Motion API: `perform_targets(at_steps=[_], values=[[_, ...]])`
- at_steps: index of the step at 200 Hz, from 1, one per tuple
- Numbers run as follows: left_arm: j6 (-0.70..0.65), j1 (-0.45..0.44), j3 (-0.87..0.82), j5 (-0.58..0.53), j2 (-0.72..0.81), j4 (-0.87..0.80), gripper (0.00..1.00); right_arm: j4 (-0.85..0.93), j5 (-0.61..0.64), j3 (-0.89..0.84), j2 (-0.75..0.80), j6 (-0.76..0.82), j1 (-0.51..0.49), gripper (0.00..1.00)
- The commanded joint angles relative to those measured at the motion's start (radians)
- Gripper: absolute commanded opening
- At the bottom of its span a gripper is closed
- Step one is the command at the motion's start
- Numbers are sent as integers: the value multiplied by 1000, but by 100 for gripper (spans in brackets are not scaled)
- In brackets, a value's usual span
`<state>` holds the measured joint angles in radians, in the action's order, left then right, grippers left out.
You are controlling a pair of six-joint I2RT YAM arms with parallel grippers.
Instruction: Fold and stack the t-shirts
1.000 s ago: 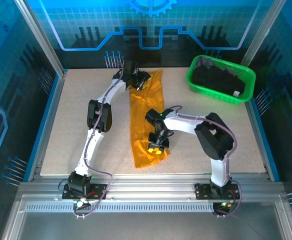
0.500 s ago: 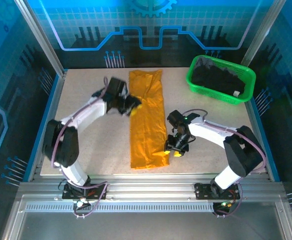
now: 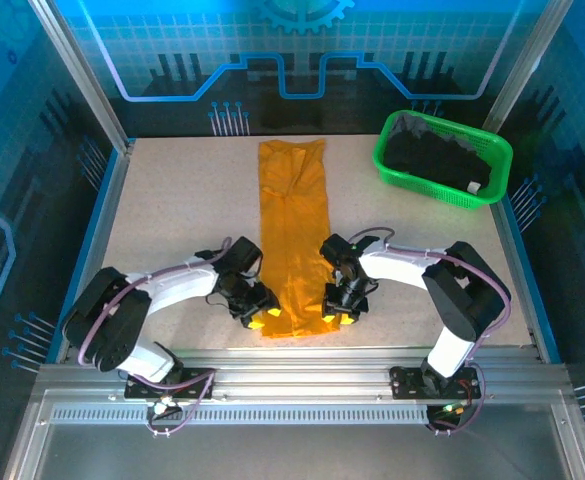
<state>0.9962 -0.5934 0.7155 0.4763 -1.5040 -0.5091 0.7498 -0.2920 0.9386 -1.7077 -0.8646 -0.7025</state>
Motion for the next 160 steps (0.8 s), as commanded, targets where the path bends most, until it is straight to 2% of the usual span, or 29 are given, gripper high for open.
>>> perform_targets(at_steps=[1,29,46,90,120,140,160], values=[[23,-34,-2,-8,-29,-29,45,11,-24,-8,-3,-29,-33,37],[3,-42,9,-89,13,-135,46,-11,-28,-22,-6,-46,-35,33],[12,-42,4,-94,45,-144,47,-14,-31,-23,-3,-54,-43,30],[130,-69,-79,-28,10,72,49,-18,-44,-27,14,-72,-50,18],[121,-109,-33,-49,-84,81,47,-21,-44,-41,32,-83,-55,11],[124,-124,-32,-89,-101,79,35,-27,-44,-53,40,-88,-62,5],[127,-126,-59,-116,-74,79,1,-24,-44,-54,57,-90,-74,0]])
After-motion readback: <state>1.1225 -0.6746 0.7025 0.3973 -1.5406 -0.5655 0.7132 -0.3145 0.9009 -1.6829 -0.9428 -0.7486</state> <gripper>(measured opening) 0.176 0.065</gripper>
